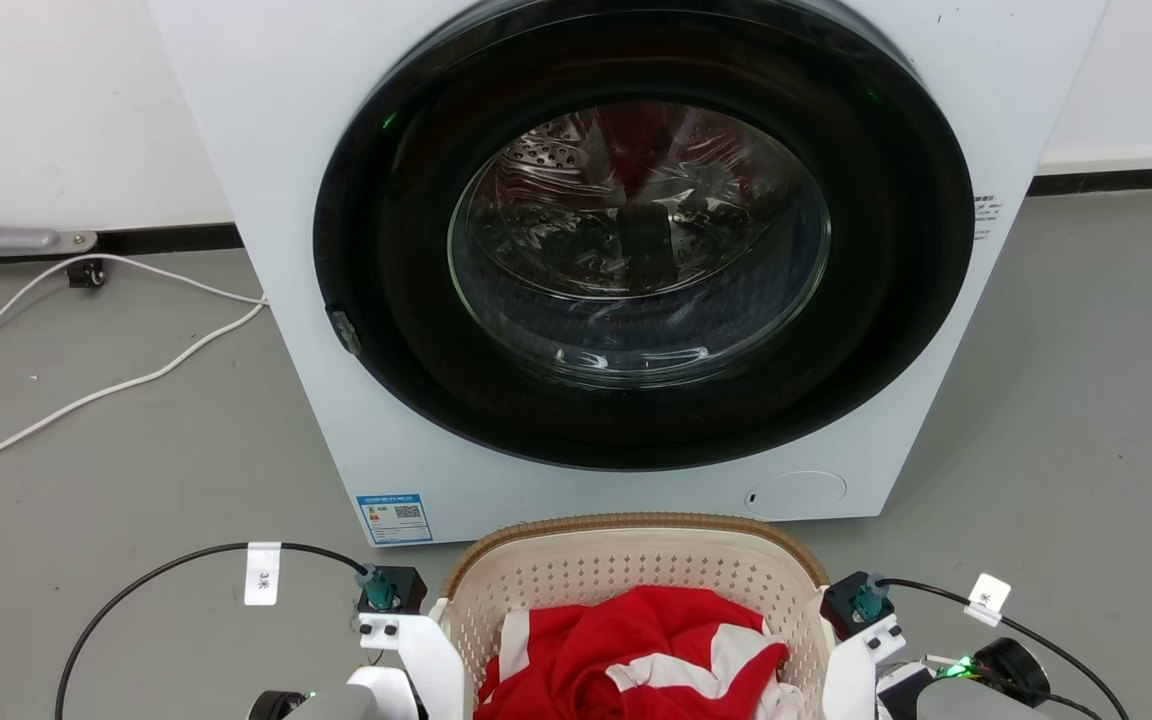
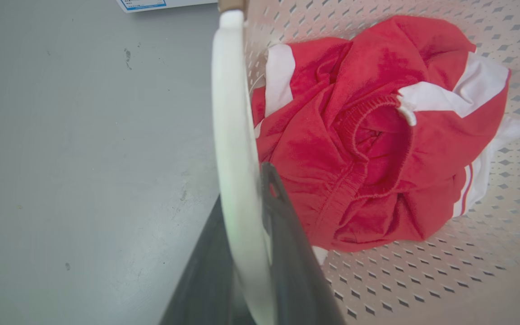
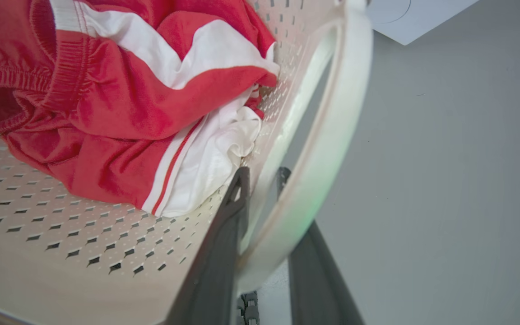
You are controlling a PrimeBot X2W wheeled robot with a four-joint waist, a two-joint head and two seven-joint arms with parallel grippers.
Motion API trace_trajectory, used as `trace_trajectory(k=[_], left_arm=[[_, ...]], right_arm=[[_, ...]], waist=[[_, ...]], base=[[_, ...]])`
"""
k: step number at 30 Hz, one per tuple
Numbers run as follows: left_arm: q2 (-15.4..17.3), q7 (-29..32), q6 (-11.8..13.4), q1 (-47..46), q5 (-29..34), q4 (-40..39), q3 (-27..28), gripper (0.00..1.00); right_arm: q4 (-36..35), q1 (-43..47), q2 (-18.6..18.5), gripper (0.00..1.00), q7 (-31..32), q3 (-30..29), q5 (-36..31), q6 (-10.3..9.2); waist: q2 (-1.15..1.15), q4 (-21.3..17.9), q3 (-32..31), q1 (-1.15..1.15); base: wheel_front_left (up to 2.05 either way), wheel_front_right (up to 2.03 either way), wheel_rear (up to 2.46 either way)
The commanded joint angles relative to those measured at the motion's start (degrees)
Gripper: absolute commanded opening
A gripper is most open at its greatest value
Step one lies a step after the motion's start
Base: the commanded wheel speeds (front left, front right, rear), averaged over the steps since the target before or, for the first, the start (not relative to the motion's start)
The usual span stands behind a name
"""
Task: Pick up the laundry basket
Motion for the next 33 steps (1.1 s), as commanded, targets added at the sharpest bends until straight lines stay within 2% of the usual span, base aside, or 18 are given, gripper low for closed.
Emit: trace_trajectory(k=[1, 33], left_arm=[[-0.8, -0.9, -0.7, -0.7, -0.3, -0.7, -0.2, 0.0], [-0.9, -1.7, -0.7, -1.8, -2.3, -0.1, -1.8, 0.0]], right_arm=[[-0.3, -0.3, 1.1, 0.0, 0.0, 0.7, 0.1, 0.78], [-0.1, -0.7, 1.0, 0.0, -0.2, 1.6, 1.6, 0.78]], waist=[[0.0, 0.0, 0.0, 0.0], [0.0, -0.3, 0.3, 0.0]], base=[[0.0, 0.0, 0.0], [0.0, 0.0, 0.0]])
